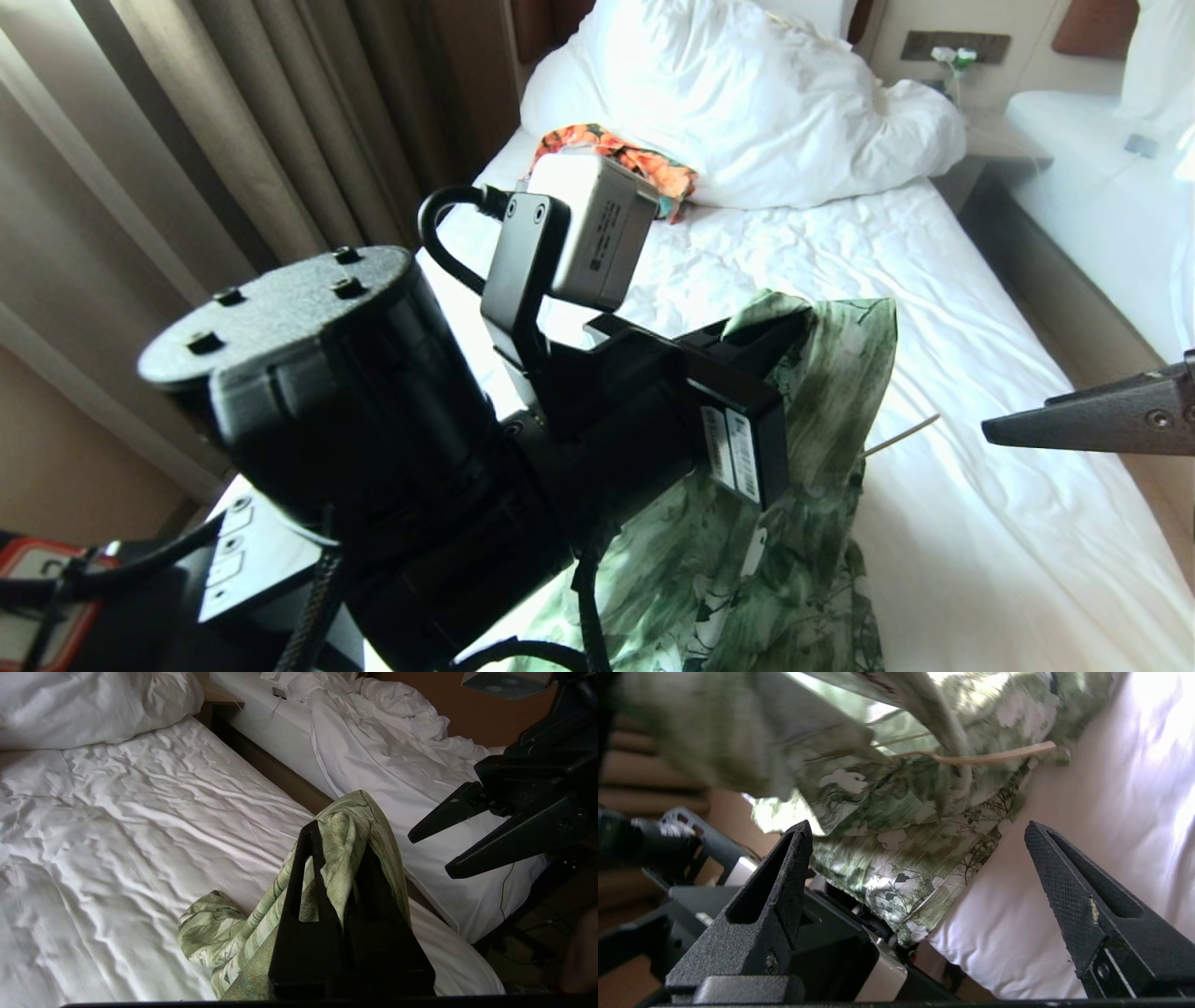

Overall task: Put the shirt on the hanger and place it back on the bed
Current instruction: Take the clothes hanger out of the clothes

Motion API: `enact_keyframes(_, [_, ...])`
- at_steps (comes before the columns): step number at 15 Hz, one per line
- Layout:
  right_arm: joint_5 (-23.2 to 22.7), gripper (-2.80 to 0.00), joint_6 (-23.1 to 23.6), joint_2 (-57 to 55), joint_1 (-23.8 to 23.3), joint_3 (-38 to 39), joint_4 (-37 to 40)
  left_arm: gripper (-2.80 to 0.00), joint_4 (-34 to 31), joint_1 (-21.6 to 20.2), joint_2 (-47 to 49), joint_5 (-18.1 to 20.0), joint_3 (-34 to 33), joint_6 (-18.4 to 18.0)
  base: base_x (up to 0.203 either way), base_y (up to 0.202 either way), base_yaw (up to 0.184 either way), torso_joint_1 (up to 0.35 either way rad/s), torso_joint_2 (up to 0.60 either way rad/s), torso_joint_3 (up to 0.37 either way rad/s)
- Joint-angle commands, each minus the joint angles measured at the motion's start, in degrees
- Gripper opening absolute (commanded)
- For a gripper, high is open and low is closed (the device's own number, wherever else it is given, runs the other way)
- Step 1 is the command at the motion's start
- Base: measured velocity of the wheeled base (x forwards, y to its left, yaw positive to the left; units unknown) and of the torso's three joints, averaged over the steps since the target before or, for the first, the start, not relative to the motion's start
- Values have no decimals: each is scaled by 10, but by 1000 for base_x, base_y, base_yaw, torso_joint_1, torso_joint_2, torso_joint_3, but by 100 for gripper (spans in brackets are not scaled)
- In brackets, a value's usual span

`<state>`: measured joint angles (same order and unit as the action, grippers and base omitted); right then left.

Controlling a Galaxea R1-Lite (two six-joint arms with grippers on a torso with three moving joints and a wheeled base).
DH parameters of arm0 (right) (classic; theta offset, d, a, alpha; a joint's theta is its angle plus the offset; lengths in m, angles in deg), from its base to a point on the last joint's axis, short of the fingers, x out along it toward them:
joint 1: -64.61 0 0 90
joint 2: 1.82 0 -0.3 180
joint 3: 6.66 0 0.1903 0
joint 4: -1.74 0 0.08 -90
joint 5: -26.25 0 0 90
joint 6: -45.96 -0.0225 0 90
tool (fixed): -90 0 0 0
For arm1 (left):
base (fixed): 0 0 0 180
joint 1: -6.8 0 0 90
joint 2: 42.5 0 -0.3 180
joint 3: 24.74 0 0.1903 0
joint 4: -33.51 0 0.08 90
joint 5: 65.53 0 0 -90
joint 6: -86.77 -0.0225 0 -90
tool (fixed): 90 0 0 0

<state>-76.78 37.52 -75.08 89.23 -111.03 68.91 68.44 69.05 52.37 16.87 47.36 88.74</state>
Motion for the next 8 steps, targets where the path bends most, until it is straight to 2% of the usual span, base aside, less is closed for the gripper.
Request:
enact_keyframes(1, [-4,0,-30,33,-33,86,-57,-280,3,-1,0,-1,0,0,0,0,0,0,0,0])
enact_keyframes(6, [-15,0,-117,47,-65,233,-235,-280,3,-4,-1,-1,1,0,0,0,0,0,0,0])
enact_keyframes(8, [-35,0,-182,42,-66,274,-318,-280,3,-5,-2,-1,1,0,0,0,0,0,0,0])
